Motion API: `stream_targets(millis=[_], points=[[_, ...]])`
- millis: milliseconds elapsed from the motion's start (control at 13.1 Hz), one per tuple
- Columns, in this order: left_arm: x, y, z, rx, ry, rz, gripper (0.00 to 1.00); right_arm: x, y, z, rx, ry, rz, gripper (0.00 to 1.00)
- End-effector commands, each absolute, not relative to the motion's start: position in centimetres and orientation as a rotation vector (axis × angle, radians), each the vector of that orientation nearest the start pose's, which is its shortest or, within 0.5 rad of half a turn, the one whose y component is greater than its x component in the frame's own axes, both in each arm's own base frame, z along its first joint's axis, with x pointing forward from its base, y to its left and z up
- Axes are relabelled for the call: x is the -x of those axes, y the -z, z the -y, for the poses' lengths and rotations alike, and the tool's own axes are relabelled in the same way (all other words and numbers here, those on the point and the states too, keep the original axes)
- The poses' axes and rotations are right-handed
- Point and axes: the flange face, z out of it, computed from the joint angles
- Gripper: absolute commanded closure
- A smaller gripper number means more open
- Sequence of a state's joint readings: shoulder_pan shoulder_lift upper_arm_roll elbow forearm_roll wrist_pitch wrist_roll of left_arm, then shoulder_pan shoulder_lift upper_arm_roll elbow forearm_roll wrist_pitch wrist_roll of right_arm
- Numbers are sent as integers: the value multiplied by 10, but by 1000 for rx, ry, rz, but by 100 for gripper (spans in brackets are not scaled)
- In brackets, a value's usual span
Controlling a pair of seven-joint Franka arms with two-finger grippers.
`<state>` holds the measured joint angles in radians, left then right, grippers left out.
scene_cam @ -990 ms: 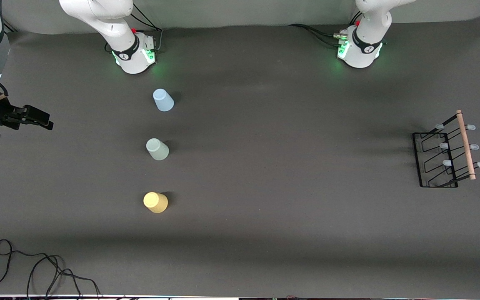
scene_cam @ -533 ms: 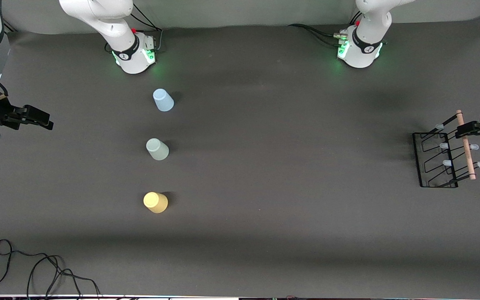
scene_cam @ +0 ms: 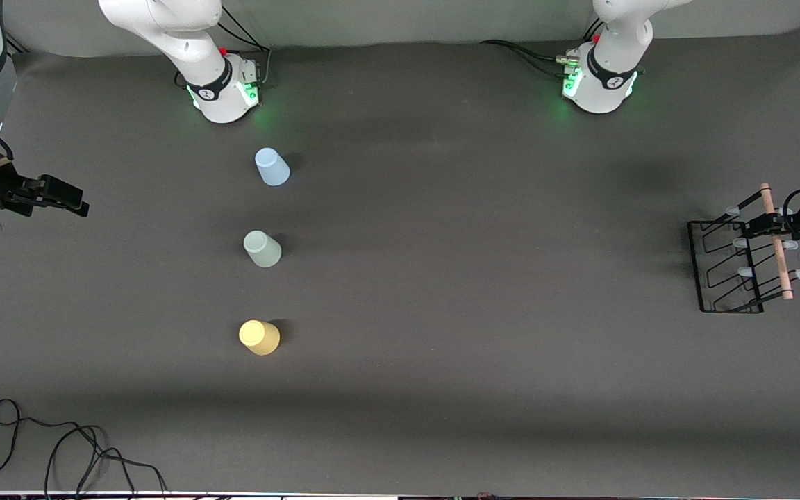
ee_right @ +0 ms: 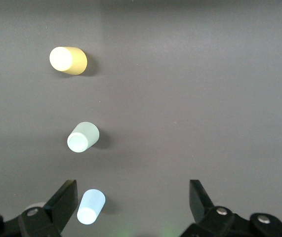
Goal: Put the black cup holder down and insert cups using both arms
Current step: 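Lower the left gripper onto the wooden rod of the black rack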
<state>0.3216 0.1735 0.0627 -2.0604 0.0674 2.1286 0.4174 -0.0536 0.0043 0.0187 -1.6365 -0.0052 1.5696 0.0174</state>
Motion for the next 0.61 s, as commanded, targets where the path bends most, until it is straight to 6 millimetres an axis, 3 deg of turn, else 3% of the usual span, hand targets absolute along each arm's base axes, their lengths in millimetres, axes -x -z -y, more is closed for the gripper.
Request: stream_targets(millis=[0, 304, 533], points=[[-517, -349, -221, 3104, -195, -133, 100, -548, -595, 20, 3161, -112, -64, 0], [-514, -350, -229, 3105, -193, -119, 100, -548, -595, 21, 3161, -112, -67, 0], [-516, -371, -230, 3110, -180, -77, 100, -548, -595, 21, 3161, -112, -67, 0]])
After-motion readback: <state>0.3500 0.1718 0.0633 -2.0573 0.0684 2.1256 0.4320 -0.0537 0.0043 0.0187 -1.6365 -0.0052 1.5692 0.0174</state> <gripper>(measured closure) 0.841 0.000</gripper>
